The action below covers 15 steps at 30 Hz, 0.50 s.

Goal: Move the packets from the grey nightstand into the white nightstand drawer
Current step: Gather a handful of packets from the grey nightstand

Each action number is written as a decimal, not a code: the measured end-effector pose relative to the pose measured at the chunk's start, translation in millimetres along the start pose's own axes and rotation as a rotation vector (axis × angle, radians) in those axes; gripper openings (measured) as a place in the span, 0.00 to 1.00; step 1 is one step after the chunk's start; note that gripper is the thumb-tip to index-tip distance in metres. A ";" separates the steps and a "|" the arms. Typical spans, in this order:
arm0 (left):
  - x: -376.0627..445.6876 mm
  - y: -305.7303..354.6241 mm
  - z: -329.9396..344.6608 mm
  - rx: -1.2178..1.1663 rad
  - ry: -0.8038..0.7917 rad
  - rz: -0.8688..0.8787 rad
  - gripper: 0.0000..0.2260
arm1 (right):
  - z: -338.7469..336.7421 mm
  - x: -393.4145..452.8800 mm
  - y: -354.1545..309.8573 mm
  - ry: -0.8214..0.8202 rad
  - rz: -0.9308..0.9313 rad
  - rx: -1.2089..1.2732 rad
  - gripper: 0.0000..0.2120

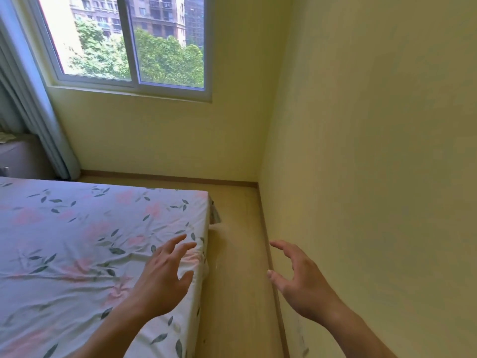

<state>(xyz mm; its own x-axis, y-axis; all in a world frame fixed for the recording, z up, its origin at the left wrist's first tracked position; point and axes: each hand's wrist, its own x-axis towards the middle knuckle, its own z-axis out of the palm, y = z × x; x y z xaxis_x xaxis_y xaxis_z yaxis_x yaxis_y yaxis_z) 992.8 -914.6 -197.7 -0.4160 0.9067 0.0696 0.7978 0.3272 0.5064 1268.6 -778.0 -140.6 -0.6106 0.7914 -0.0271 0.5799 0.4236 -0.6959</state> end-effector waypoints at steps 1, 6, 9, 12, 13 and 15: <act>20.7 0.3 1.5 -0.013 0.005 0.006 0.26 | -3.5 22.4 2.0 -0.002 -0.006 -0.001 0.29; 122.1 14.4 1.5 0.010 -0.002 0.030 0.27 | -24.0 124.3 14.3 -0.020 -0.017 0.015 0.29; 179.1 27.9 -0.4 -0.014 0.018 0.032 0.27 | -39.4 181.1 23.7 -0.035 -0.041 0.013 0.30; 235.5 33.5 0.3 0.013 0.046 0.026 0.27 | -53.0 252.1 37.7 -0.059 -0.078 0.012 0.30; 253.0 32.5 1.7 0.025 0.058 0.013 0.27 | -56.6 276.5 42.1 -0.073 -0.097 0.011 0.30; 284.6 27.5 3.2 0.044 0.082 -0.028 0.27 | -61.9 323.8 47.2 -0.099 -0.147 0.015 0.30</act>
<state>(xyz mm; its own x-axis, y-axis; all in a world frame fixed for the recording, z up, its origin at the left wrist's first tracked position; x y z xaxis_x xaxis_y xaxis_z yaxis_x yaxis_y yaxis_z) 897.7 -646.7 -166.7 -0.4710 0.8730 0.1267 0.8033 0.3651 0.4706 1131.6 -474.5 -137.8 -0.7387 0.6740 0.0055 0.4730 0.5242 -0.7082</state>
